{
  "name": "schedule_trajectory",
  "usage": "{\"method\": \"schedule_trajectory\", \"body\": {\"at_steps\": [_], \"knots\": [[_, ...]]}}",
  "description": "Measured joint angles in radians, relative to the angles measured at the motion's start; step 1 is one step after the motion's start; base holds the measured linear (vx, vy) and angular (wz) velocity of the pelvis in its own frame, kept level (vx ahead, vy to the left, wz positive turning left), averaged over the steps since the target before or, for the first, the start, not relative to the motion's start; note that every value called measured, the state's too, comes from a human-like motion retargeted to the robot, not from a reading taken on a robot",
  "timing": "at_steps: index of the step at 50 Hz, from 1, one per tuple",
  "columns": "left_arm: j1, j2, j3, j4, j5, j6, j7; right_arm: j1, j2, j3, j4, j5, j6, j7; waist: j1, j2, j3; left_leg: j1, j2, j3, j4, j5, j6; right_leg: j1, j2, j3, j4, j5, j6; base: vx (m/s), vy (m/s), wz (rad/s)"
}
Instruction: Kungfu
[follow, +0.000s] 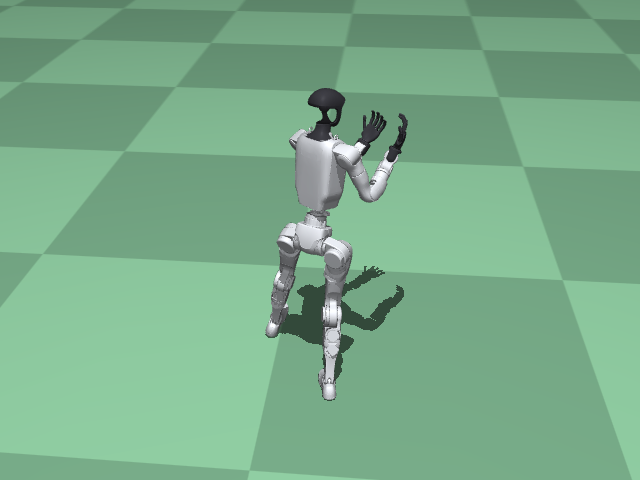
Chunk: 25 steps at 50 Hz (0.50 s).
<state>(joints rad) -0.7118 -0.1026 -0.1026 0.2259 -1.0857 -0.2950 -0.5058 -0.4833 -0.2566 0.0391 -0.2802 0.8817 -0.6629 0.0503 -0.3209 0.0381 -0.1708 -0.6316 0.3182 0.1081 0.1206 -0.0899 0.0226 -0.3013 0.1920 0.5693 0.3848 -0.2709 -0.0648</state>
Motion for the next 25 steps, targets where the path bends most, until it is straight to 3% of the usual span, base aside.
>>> {"method": "schedule_trajectory", "body": {"at_steps": [2,4,8,10,14,15,17,20,25], "knots": [[0.003,-0.026,-0.01,-0.011,-0.043,0.045,-0.063,0.015,0.006,0.008,-0.04,0.025,-0.01,0.007,-0.036,0.028,0.01,0.014,0.029,0.065,0.009,-0.002,0.026,0.004,0.008,0.042,0.046,-0.039,0.001,0.42,0.59,-1.7],[0.008,-0.059,-0.025,-0.006,-0.069,0.087,-0.126,0.045,0.008,0.01,-0.076,0.039,-0.027,0.009,-0.063,0.059,0.027,0.035,0.053,0.128,0.058,-0.005,0.011,0.02,0.009,0.074,0.077,-0.076,0.005,0.45,0.75,-1.47],[0.048,-0.132,-0.086,0.036,-0.109,0.124,-0.193,0.176,0.017,-0.015,-0.148,0.039,-0.086,-0.014,-0.096,0.123,0.051,0.011,0.082,0.147,0.223,0.071,-0.084,0.046,-0.031,0.051,0.106,-0.12,0.062,0.55,0.74,-1.1],[0.071,-0.148,-0.104,0.051,-0.116,0.13,-0.198,0.255,0.039,-0.016,-0.18,0.015,-0.149,-0.051,-0.069,0.118,0.059,-0.007,0.086,0.158,0.321,0.062,-0.123,0.029,-0.118,-0.043,0.101,-0.109,0.142,0.38,0.7,-1.38],[0.128,-0.124,-0.11,0.043,-0.073,0.104,-0.174,0.319,0.06,0.018,-0.187,-0.099,-0.242,-0.197,0.022,0.098,0.051,0.013,0.107,0.294,0.438,-0.04,-0.131,-0.032,-0.32,-0.393,0.068,-0.044,0.242,0.17,0.61,-1.57],[0.148,-0.113,-0.109,0.037,-0.052,0.089,-0.166,0.328,0.056,0.026,-0.19,-0.129,-0.249,-0.224,0.05,0.088,0.036,0.011,0.1,0.306,0.459,-0.058,-0.132,-0.049,-0.37,-0.481,0.063,-0.03,0.249,0.23,0.43,-1.37],[0.18,-0.088,-0.107,0.022,-0.022,0.068,-0.152,0.339,0.036,0.03,-0.199,-0.178,-0.238,-0.234,0.091,0.07,0.005,0.004,0.087,0.339,0.476,-0.074,-0.128,-0.065,-0.424,-0.56,0.043,-0.004,0.191,0.19,0.35,-0.77],[0.21,-0.035,-0.099,-0.019,0.008,0.058,-0.163,0.336,-0.003,0.015,-0.216,-0.253,-0.212,-0.232,0.136,0.045,-0.03,-0.03,0.05,0.337,0.488,-0.079,-0.117,-0.046,-0.466,-0.542,-0.035,0.014,0.275,0.08,0.25,0.25],[0.269,0.096,-0.057,-0.1,0.131,0.005,-0.186,0.262,-0.083,0.011,-0.211,-0.487,-0.188,-0.325,0.206,0.029,-0.065,-0.104,-0.002,0.271,0.481,-0.06,-0.113,0.041,-0.5,-0.692,-0.139,0.024,0.281,0.05,0.15,1.18]]}}
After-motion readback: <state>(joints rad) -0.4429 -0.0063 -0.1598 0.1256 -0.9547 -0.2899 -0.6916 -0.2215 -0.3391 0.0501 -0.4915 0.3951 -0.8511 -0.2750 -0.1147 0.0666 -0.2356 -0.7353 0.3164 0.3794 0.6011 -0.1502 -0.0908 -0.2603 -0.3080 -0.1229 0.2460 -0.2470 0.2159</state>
